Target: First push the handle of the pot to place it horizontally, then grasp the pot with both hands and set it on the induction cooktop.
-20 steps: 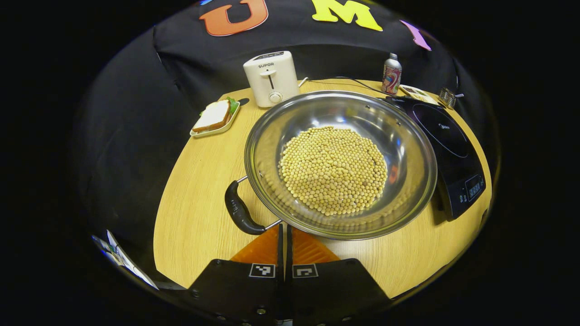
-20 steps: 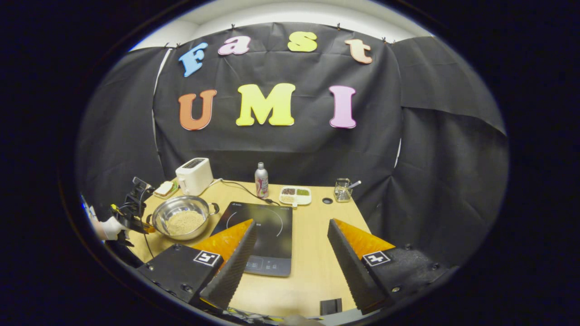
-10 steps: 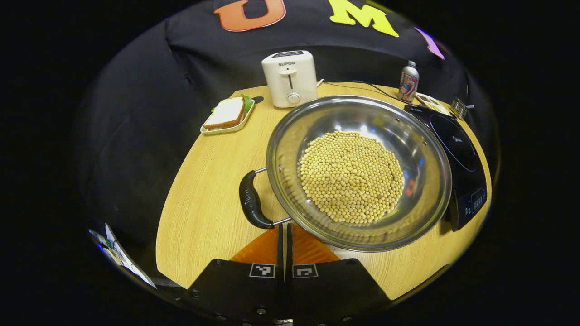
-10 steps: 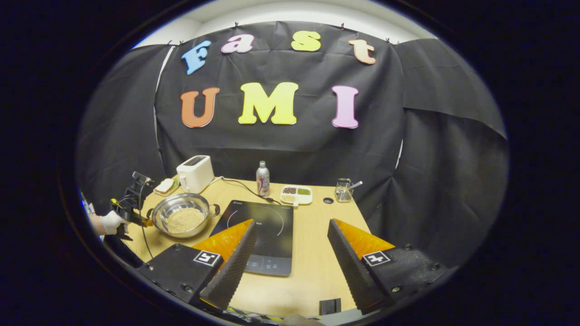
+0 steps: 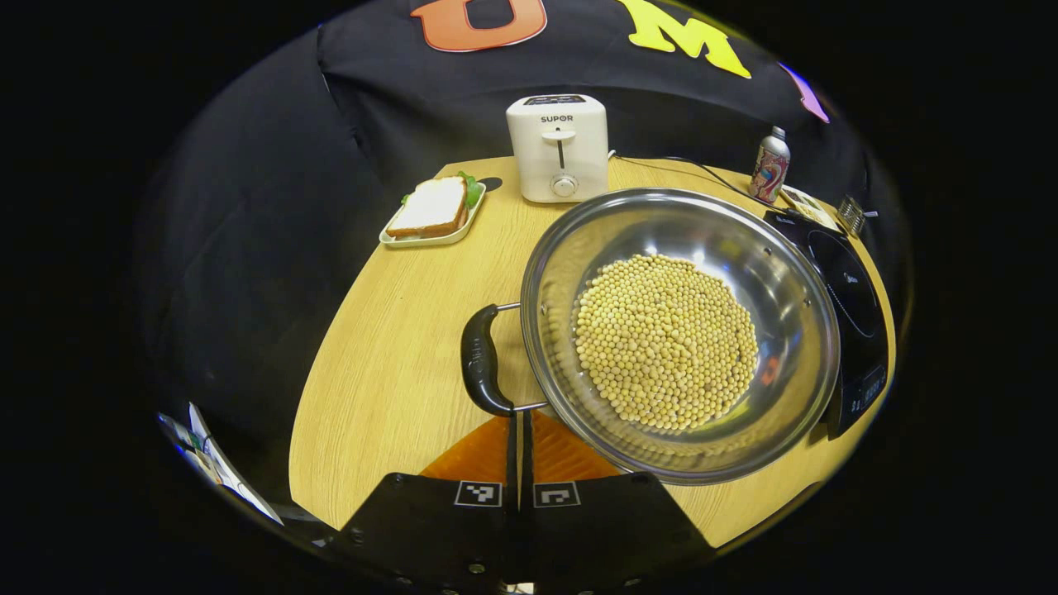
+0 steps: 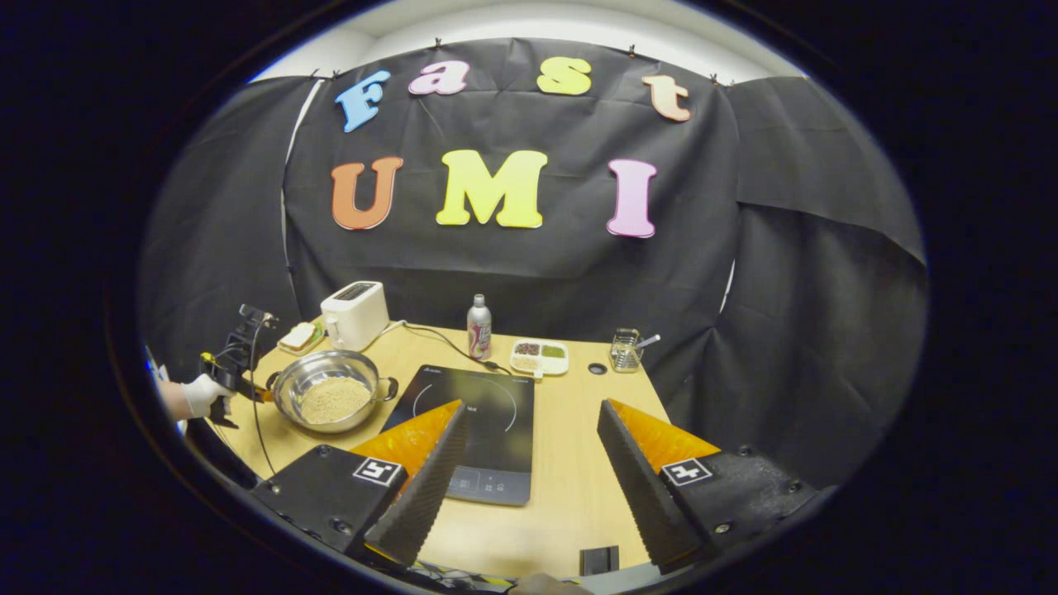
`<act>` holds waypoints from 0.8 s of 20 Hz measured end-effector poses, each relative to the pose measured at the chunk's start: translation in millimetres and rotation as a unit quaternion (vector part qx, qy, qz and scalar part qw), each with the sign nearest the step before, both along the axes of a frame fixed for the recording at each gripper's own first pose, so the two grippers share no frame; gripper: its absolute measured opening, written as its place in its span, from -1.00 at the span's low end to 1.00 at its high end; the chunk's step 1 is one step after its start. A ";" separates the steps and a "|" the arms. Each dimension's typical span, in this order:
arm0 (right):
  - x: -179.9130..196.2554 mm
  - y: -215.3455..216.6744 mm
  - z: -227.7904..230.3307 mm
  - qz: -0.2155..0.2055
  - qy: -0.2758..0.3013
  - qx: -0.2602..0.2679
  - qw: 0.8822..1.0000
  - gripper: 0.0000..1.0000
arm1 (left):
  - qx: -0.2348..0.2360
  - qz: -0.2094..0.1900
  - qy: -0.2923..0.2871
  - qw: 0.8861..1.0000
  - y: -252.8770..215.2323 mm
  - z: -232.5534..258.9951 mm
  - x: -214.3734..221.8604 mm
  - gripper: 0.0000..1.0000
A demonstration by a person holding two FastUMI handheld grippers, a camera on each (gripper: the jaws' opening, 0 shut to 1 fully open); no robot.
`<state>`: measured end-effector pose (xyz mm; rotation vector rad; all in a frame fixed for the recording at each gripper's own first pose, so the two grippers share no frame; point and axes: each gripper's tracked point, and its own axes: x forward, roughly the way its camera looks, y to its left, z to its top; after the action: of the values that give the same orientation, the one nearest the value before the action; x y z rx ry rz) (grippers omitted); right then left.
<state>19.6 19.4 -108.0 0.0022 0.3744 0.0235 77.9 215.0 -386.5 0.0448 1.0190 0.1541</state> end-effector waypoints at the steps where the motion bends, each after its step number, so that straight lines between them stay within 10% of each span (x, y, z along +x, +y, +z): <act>1: 0.1 1.4 0.3 0.000 0.000 0.000 1.000 0.94 | 0.002 0.002 0.001 1.000 2.7 0.3 2.8 -1.00; 2: -0.4 3.3 0.9 0.001 0.001 -0.001 1.000 0.94 | 0.001 0.004 0.001 1.000 4.8 1.6 6.5 -0.80; 16: -4.8 15.3 -10.5 0.029 0.020 -0.022 0.999 0.94 | -0.002 0.033 -0.004 0.999 25.1 2.8 35.9 -1.00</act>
<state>14.8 34.7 -118.5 -0.0527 0.4153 0.0727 113.8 240.1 -383.8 0.0068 1.0132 0.2132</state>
